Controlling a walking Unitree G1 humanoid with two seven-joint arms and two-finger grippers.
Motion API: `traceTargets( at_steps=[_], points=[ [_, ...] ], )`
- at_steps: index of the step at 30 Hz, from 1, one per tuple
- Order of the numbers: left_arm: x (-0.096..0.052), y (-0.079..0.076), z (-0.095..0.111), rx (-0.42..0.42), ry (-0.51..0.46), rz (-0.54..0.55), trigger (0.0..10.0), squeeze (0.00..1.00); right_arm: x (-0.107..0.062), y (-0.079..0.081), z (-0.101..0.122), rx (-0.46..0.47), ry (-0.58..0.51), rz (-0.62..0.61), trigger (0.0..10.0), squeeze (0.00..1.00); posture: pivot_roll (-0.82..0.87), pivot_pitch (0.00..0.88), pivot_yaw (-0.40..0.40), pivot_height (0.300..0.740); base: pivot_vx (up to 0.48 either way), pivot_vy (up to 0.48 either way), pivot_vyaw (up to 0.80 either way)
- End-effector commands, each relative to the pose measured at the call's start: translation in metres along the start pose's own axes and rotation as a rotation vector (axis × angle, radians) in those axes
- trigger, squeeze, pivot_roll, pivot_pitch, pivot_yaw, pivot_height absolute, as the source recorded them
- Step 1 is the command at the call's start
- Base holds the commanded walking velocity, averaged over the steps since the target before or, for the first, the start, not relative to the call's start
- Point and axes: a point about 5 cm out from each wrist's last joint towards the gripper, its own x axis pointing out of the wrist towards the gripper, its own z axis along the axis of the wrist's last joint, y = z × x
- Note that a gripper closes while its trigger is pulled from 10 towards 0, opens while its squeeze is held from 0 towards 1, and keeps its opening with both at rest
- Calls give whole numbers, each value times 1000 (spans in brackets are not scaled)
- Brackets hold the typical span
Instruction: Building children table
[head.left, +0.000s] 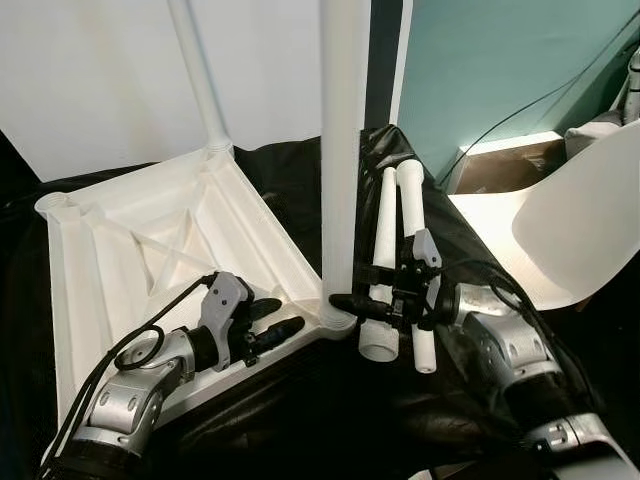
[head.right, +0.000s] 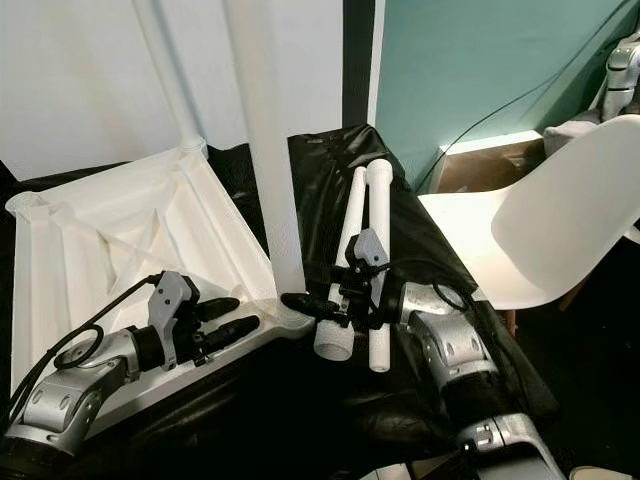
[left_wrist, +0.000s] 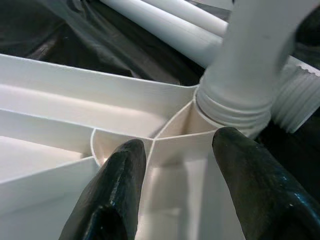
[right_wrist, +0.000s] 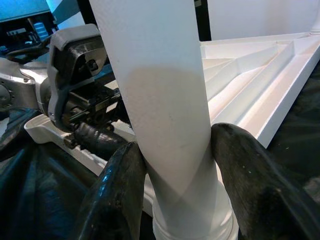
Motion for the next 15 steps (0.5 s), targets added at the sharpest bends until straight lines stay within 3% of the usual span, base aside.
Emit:
traceTargets(
  at_steps=[1, 7, 15],
  points=[
    [-3, 4, -1, -11, 0, 26, 10000, 0, 2, 5, -3, 40, -10, 19, 0, 0, 7, 0, 37, 740, 0, 0, 0],
    [-18, 6, 3, -62, -48, 62, 10000, 0, 2, 20, 0, 100, -68, -4, 0, 0, -5, 0, 47, 740, 0, 0, 0],
    [-28, -5, -7, -90, 7, 25, 10000, 0, 8, 34, 3, 143, -100, 12, 0, 0, -4, 0, 47, 740, 0, 0, 0]
  ],
)
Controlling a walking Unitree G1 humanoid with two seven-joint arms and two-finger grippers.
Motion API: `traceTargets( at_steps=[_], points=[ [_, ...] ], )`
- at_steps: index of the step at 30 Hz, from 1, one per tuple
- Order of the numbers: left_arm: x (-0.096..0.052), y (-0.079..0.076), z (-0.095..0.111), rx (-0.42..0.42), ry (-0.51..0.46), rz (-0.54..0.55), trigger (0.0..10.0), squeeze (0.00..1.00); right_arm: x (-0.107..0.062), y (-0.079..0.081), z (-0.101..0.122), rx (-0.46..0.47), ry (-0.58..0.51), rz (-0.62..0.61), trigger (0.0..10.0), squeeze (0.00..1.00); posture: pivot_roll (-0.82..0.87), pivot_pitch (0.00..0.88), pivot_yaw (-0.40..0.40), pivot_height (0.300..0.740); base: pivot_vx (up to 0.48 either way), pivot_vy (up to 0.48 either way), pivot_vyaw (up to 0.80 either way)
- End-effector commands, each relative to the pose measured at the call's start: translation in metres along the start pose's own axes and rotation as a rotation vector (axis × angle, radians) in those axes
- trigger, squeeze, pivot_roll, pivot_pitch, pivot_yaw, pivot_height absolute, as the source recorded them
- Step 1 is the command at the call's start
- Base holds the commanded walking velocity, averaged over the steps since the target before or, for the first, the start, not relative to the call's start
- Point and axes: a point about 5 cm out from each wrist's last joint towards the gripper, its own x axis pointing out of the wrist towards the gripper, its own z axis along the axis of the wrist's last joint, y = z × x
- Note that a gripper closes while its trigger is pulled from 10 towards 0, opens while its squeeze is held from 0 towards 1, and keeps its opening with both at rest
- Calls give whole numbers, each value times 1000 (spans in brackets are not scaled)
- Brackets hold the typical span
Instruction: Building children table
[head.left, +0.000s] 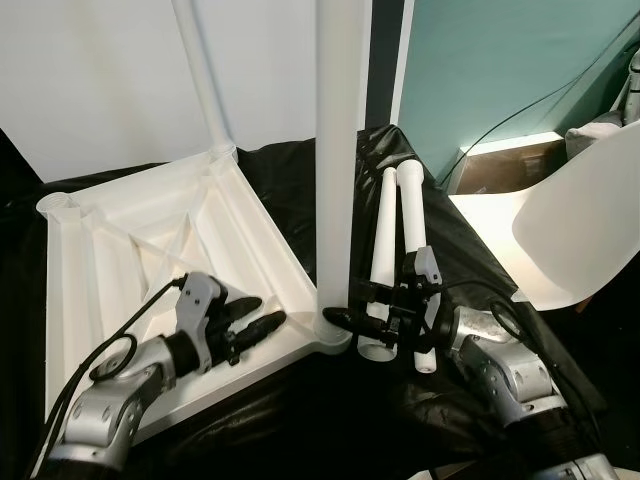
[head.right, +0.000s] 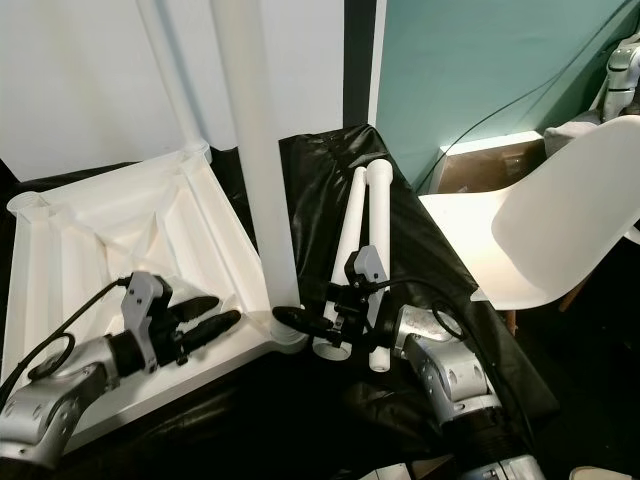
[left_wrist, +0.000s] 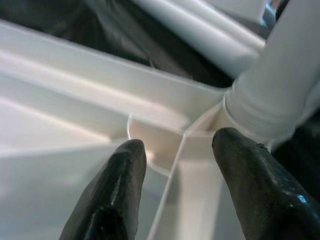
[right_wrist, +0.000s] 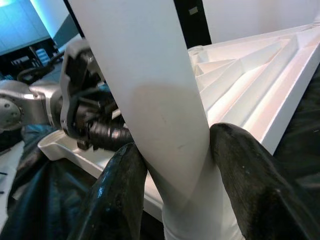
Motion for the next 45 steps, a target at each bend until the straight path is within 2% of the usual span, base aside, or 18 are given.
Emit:
traceTargets(
  at_steps=[1, 5, 8, 11, 16, 19, 20, 22, 25, 27, 30, 31, 36, 38, 39, 40, 41, 45],
  points=[
    [-1, -4, 0, 3, 14, -38, 10000, 0, 7, 8, 3, 35, -41, 47, 0, 0, -2, 0, 45, 740, 0, 0, 0],
    [-5, -8, 1, -16, 2, -54, 10000, 0, 10, 5, 6, 32, -65, 25, 0, 0, 4, 0, 41, 740, 0, 0, 0],
    [-9, -14, 1, -34, -5, -80, 10000, 0, 19, 2, 7, 28, -85, 10, 0, 0, 3, 0, 41, 740, 0, 0, 0],
    [-10, -19, 0, -51, -7, -104, 10000, 0, 28, 3, 8, 31, -103, 1, 0, 0, 10, 0, 33, 740, 0, 0, 0],
    [-10, -26, 1, -80, -18, -139, 10000, 0, 33, 5, 7, 46, -108, -11, 0, 0, 15, 0, 24, 740, 0, 0, 0],
    [-11, -31, 0, -89, -10, -162, 10000, 0, 36, 6, 6, 56, -108, -12, 0, 0, 13, 0, 24, 740, 0, 0, 0],
    [-7, -32, -6, -75, 30, -168, 10000, 0, 36, 7, 5, 67, -103, -6, 0, 0, 15, 0, 22, 740, 0, 0, 0],
    [-6, -32, -7, -69, 45, -169, 10000, 0, 36, 7, 5, 71, -101, -5, 0, 0, 15, 0, 22, 740, 0, 0, 0],
    [0, -28, -14, -35, 103, -151, 10000, 0, 34, 8, 2, 85, -86, 15, 0, 0, 17, 0, 18, 740, 0, 0, 0],
    [0, -28, -14, -35, 103, -151, 10000, 0, 34, 8, 2, 85, -86, 15, 0, 0, 17, 0, 18, 740, 0, 0, 0],
    [16, -9, -25, 56, 228, -56, 10000, 0, 25, 10, -3, 101, -49, 40, 0, 0, 9, 0, 28, 740, 0, 0, 0],
    [19, -5, -24, 66, 238, -32, 10000, 0, 23, 10, -4, 103, -44, 39, 0, 0, 7, 0, 29, 740, 0, 0, 0],
    [21, -2, -23, 61, 246, -23, 10000, 0, 17, 9, -7, 99, -25, 12, 0, 0, -1, 0, 35, 740, 0, 0, 0],
    [21, 0, -26, 58, 277, -20, 10000, 0, 14, 9, -8, 95, -13, -4, 4431, 0, -5, 0, 38, 740, 0, 0, 0],
    [21, 0, -26, 58, 277, -20, 10000, 0, 14, 9, -8, 95, -13, -4, 4431, 0, -5, 0, 38, 740, 0, 0, 0],
    [21, -1, -29, 61, 292, -31, 8549, 0, 13, 8, -8, 83, -4, -13, 10000, 0, -8, 0, 39, 740, 0, 0, 0],
    [22, -1, -31, 62, 297, -35, 0, 0, 13, 7, -7, 72, 3, -16, 10000, 0, -9, 0, 39, 740, 0, 0, 0],
    [29, -3, -31, 58, 275, -71, 0, 0, 10, 4, -1, -15, 50, 16, 10000, 0, -9, 0, 32, 740, 0, 0, 0]
  ],
)
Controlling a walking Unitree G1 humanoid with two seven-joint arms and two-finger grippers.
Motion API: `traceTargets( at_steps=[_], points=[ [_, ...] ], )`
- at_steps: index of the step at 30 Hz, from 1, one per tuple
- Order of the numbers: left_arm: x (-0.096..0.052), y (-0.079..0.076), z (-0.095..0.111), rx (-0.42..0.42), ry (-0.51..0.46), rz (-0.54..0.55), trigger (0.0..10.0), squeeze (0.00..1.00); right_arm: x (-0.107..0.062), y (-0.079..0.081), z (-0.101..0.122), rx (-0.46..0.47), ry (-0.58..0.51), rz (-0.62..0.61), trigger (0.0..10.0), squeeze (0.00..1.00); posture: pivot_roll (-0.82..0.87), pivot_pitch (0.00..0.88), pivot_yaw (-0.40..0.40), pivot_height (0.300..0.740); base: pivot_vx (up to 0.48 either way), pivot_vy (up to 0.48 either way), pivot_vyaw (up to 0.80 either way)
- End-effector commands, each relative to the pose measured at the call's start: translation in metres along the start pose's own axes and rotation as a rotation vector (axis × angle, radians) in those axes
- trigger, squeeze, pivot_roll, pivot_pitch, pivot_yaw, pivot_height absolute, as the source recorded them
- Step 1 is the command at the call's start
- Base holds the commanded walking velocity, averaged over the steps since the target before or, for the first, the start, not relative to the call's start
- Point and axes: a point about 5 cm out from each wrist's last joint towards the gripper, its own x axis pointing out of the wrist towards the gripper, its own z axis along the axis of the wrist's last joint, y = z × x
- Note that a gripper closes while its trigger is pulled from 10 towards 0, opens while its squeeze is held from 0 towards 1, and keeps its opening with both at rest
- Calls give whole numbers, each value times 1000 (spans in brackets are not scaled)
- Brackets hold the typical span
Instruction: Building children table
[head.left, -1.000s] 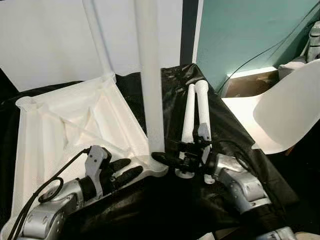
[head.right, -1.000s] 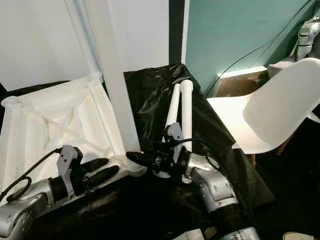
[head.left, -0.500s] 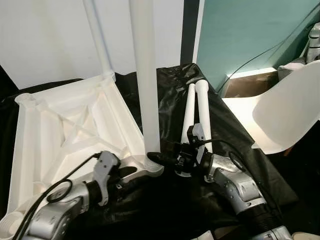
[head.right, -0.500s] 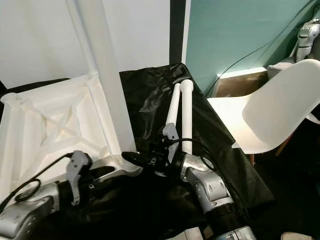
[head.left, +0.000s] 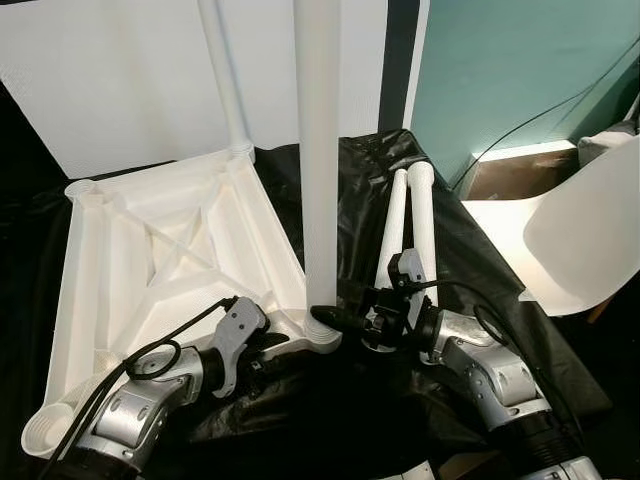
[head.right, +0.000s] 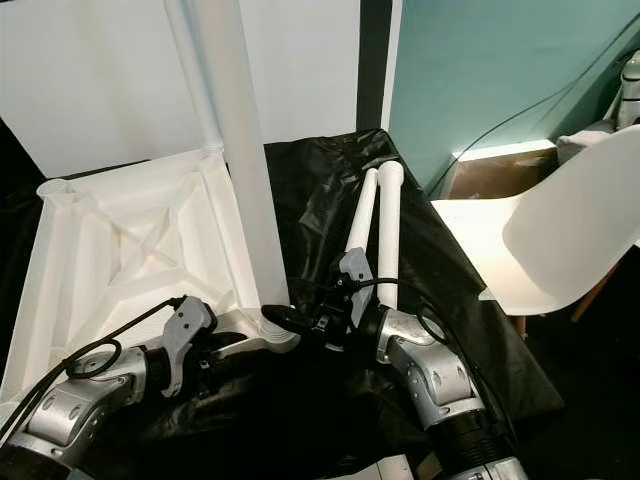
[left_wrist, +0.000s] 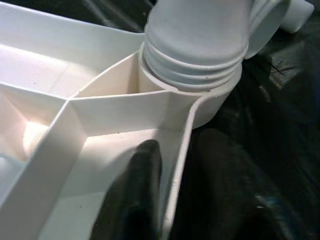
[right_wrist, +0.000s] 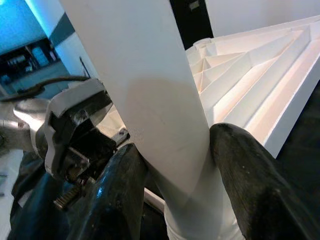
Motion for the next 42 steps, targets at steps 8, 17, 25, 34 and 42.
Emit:
traceTargets(
  at_steps=[8, 17, 25, 34, 42],
  points=[
    [-1, -1, -12, -39, 34, -29, 0, 0, -4, -11, 9, -158, 56, 100, 10000, 1000, -1, 0, 15, 740, 0, 0, 0],
    [-3, -4, -13, -33, 31, -27, 0, 0, -9, -33, 23, -265, 144, 207, 10000, 0, 25, 0, 3, 740, 0, 0, 0],
    [-2, -6, -11, -17, 23, -59, 0, 0, 3, -53, 21, -264, 192, 283, 10000, 0, 45, 0, 5, 740, 0, 0, 0],
    [0, -12, -6, -5, 12, -87, 0, 0, 26, -42, 17, -234, 207, 435, 10000, 0, 78, 0, -2, 740, 0, 0, 0],
    [5, -17, -4, -3, -1, -126, 0, 0, 31, -43, 6, -267, 239, 472, 10000, 0, 70, 0, 4, 740, 0, 0, 0]
  ],
)
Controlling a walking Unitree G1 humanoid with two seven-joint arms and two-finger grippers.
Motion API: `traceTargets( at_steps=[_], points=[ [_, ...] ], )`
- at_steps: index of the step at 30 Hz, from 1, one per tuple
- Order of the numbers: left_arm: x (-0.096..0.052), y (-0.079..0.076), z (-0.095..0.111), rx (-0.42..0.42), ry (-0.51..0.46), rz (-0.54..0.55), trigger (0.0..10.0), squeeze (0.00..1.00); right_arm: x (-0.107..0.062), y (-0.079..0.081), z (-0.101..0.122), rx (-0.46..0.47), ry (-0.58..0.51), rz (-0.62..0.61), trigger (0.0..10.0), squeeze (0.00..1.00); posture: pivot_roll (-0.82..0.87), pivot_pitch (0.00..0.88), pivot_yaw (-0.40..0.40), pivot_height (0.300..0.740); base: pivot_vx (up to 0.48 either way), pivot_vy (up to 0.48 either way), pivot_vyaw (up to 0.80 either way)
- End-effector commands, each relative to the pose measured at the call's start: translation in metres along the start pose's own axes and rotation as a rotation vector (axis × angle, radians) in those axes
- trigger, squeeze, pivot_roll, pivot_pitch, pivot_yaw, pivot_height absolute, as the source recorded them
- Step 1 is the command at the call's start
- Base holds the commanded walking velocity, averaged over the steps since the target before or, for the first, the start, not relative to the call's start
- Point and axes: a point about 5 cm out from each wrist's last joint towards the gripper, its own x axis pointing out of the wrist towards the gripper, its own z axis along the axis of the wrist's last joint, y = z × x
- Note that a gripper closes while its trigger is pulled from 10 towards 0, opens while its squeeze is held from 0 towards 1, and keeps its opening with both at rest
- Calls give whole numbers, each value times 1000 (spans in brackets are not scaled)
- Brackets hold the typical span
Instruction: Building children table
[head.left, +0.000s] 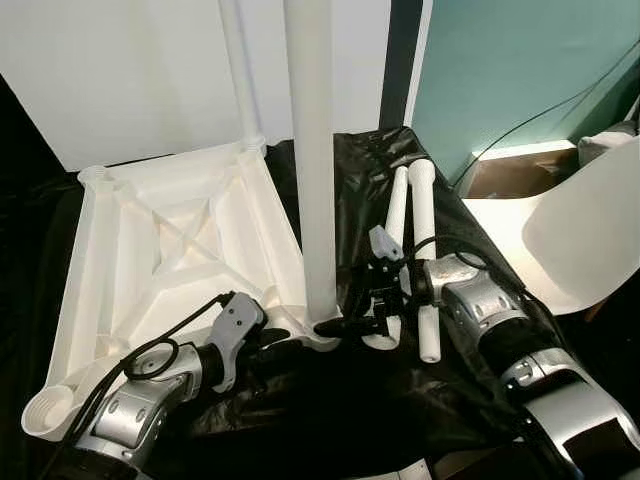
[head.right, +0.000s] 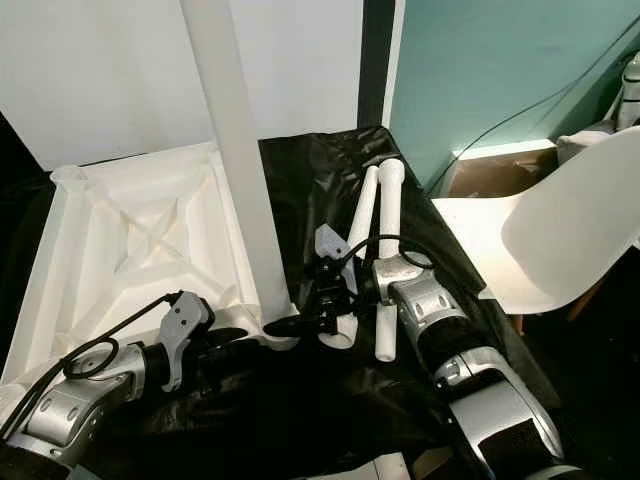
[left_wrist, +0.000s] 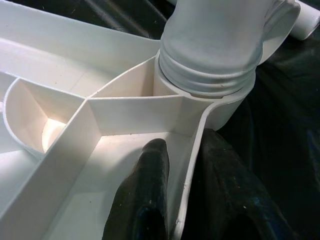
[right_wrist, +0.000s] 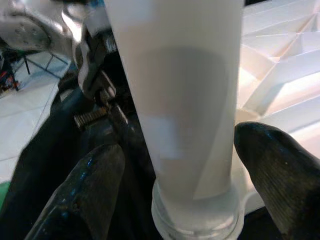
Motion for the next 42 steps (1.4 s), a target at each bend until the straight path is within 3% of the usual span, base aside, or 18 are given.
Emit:
traceTargets(
  at_steps=[1, 2, 3, 4, 6, 7, 10, 11, 12, 17, 23, 25, 26, 28, 29, 31, 38, 42],
  points=[
    [7, -13, -10, -33, 35, -117, 0, 0, 3, -3, 2, -40, 25, 18, 10000, 0, 69, 0, 5, 740, 0, 0, 0],
    [7, -13, -10, -33, 35, -117, 0, 0, 3, -3, 2, -40, 25, 18, 10000, 0, 69, 0, 5, 740, 0, 0, 0],
    [8, -13, -9, -31, 34, -126, 0, 0, 4, -5, 3, -57, 34, 15, 4784, 0, 67, 0, 5, 740, 0, 0, 0],
    [8, -13, -8, -30, 33, -129, 0, 0, 4, -7, 4, -64, 36, 14, 1529, 0, 66, 0, 5, 740, 0, 0, 0],
    [9, -13, -8, -30, 33, -130, 0, 0, 4, -8, 4, -68, 38, 14, 1529, 0, 66, 0, 5, 740, 0, 0, 0],
    [9, -13, -8, -29, 33, -131, 0, 0, 4, -8, 5, -70, 38, 15, 0, 0, 66, 0, 5, 740, 0, 0, 0],
    [11, -13, -7, -21, 36, -125, 588, 0, 2, -11, 7, -86, 42, 7, 0, 0, 68, 0, -4, 740, 0, 0, 0],
    [12, -13, -7, -17, 37, -115, 8000, 0, 1, -13, 9, -90, 36, 2, 0, 0, 69, 0, -6, 740, 0, 0, 0],
    [13, -12, -8, -18, 38, -102, 10000, 0, 0, -14, 10, -93, 30, 0, 0, 0, 67, 0, -8, 740, 0, 0, 0],
    [14, -9, -11, -10, 52, -73, 10000, 0, -2, -12, 6, -89, 25, 0, 0, 0, 64, 0, -9, 740, 0, 0, 0],
    [16, -7, -11, -28, 30, -37, 10000, 0, -2, -9, 0, -29, -60, -102, 0, 0, 62, 0, -10, 740, 0, 0, 0],
    [16, -7, -9, -42, 6, -16, 10000, 0, 4, -11, -1, -11, -179, -348, 0, 0, 62, 0, -10, 740, 0, 0, 0],
    [16, -7, -9, -42, 6, -16, 10000, 0, 4, -11, -1, -11, -179, -348, 0, 0, 62, 0, -10, 740, 0, 0, 0],
    [16, -7, -9, -53, -11, 1, 10000, 0, 3, -9, -5, 45, -306, -686, 0, 0, 59, 0, -5, 740, 0, 0, 0],
    [16, -7, -9, -53, -11, 1, 10000, 0, 3, -9, -5, 45, -306, -686, 0, 0, 59, 0, -5, 740, 0, 0, 0],
    [15, -6, -9, -57, -14, 7, 10000, 0, -2, -4, -11, 92, -371, -911, 0, 0, 52, 0, 8, 740, 0, 0, 0],
    [14, -3, -9, -50, -12, 12, 10000, 0, -5, 1, -5, 88, -459, -1088, 0, 0, 49, 0, 19, 740, 0, 0, 0],
    [15, -2, -7, -49, -15, 13, 10000, 0, 5, 5, 1, 101, -487, -1094, 0, 0, 50, 0, 21, 740, 0, 0, 0]
  ],
)
